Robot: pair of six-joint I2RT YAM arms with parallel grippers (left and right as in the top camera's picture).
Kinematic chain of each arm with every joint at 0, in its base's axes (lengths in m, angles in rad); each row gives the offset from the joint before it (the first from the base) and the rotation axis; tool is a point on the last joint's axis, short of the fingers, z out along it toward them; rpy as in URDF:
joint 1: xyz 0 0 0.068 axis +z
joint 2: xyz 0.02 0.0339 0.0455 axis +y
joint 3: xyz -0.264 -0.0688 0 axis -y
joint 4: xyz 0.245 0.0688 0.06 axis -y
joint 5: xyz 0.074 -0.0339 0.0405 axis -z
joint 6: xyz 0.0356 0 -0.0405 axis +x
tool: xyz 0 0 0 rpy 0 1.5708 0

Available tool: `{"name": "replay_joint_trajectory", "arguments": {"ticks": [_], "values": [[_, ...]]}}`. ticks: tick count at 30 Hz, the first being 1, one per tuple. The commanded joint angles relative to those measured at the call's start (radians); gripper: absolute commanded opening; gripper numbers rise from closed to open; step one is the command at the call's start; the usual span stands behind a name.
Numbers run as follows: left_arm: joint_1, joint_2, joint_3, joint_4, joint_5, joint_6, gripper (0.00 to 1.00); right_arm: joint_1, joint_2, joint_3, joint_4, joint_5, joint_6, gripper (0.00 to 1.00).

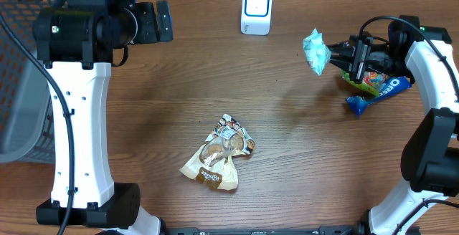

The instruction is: Scan the item barcode

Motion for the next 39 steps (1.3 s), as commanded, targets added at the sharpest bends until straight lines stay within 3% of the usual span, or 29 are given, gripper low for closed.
{"name": "replay_joint_trajectory", "arguments": {"ticks": [1,21,24,27,31,39], "values": [[-0.002,0.003,0.001,0.001,0.001,0.018,1.00,-0.001,-0.018,0.003,-0.009,-0.055,0.004,0.04],[-0.002,0.003,0.001,0.001,0.001,0.018,1.00,-0.003,-0.018,0.003,-0.007,-0.055,0.011,0.04],[-0.002,0.003,0.001,0.001,0.001,0.018,1.00,-0.003,-0.018,0.003,0.076,-0.036,0.011,0.04],[-0.002,0.003,0.001,0.001,0.001,0.018,1.00,0.005,-0.018,0.003,0.234,0.174,0.011,0.04],[-0.002,0.003,0.001,0.001,0.001,0.018,1.00,0.073,-0.018,0.003,0.299,0.692,0.005,0.04],[-0.002,0.003,0.001,0.001,0.001,0.019,1.00,0.238,-0.018,0.006,0.571,1.071,-0.086,0.04]]}}
